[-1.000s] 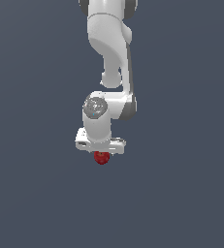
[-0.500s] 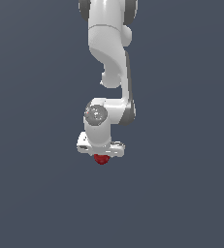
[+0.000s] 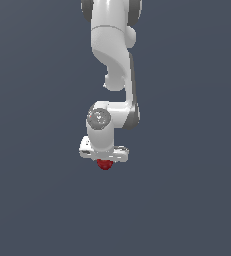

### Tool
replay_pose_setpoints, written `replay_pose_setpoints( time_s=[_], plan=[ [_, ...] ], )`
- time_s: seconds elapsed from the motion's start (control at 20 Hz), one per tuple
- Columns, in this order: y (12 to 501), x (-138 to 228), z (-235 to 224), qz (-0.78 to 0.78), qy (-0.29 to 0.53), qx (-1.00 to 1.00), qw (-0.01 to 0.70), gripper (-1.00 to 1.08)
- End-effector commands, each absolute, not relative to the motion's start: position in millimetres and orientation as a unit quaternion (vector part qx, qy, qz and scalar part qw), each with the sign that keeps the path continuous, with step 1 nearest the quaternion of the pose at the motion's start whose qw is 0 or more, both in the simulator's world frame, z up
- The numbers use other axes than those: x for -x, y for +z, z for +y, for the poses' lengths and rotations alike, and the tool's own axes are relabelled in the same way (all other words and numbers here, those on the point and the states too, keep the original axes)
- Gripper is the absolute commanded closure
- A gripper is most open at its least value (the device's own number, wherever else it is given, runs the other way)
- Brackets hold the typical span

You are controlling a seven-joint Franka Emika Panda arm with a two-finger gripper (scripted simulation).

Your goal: Pick up the object and move it to a goal position.

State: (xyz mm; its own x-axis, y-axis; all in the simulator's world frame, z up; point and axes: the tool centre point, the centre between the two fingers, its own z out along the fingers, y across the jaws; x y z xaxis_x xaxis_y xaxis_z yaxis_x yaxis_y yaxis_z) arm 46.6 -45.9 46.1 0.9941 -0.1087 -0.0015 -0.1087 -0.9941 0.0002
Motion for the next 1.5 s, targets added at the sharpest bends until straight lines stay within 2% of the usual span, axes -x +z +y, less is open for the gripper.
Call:
replay_pose_setpoints(
  time_s=[0.0,0.3,0.6,1.45],
  plan=[
    [46,-47,-46,-0.055,-0.001,-0.999,0.000,1.08],
    [61,-49,-38,-0.063,0.007,-0.998,0.001,1.08],
    [98,-53,-19,-0.083,0.024,-0.996,0.003,1.08],
    [271,-70,71,-0.178,0.106,-0.978,0.016,1.08]
  ],
)
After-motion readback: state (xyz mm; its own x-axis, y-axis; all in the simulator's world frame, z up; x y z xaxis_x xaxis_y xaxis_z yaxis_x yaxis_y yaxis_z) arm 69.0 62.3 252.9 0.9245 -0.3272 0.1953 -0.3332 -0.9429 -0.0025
